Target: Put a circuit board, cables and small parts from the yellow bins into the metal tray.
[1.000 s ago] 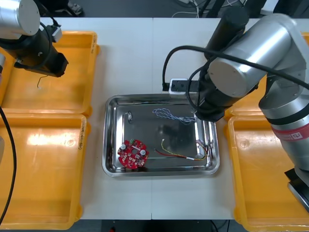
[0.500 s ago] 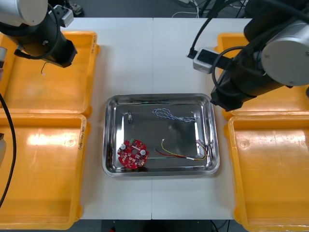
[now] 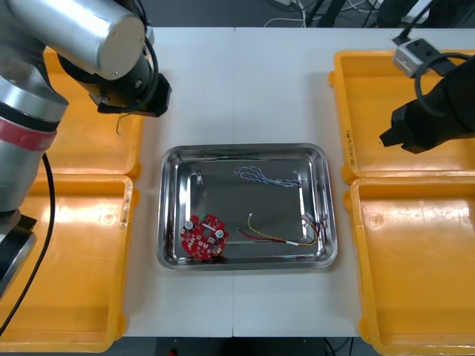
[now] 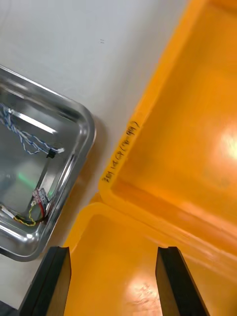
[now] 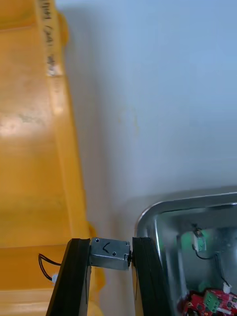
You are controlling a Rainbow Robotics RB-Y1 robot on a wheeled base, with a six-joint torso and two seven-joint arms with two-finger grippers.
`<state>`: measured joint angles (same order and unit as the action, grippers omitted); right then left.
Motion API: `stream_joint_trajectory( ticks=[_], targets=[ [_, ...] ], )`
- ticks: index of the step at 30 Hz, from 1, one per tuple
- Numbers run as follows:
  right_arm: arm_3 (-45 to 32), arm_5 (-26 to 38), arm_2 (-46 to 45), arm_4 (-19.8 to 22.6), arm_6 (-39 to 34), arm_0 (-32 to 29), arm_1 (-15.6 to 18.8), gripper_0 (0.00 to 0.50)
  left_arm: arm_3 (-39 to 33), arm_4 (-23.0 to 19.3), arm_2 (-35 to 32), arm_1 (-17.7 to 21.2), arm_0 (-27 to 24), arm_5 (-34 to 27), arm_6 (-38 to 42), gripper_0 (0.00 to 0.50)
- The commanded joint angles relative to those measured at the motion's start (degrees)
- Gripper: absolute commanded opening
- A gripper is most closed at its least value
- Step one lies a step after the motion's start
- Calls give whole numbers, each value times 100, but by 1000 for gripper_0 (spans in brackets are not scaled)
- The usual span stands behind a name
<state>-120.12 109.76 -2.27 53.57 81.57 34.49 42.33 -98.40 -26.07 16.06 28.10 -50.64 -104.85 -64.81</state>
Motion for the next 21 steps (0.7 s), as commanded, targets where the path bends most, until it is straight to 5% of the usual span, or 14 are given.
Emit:
stream_joint_trajectory(
  ticks=[1,8,21],
  targets=[
    [-249,24,-493,92,-590,-285,346,500,-329,-100,416,-156,99,237,733,0],
    [-355,24,-687,-22,-1363,-610,636,500,-355,-91,943,-200,266,773,1348,0],
    [-451,24,-1126,-286,-1451,-1498,961,500,-338,-118,1637,-261,520,1371,1981,0]
  ],
)
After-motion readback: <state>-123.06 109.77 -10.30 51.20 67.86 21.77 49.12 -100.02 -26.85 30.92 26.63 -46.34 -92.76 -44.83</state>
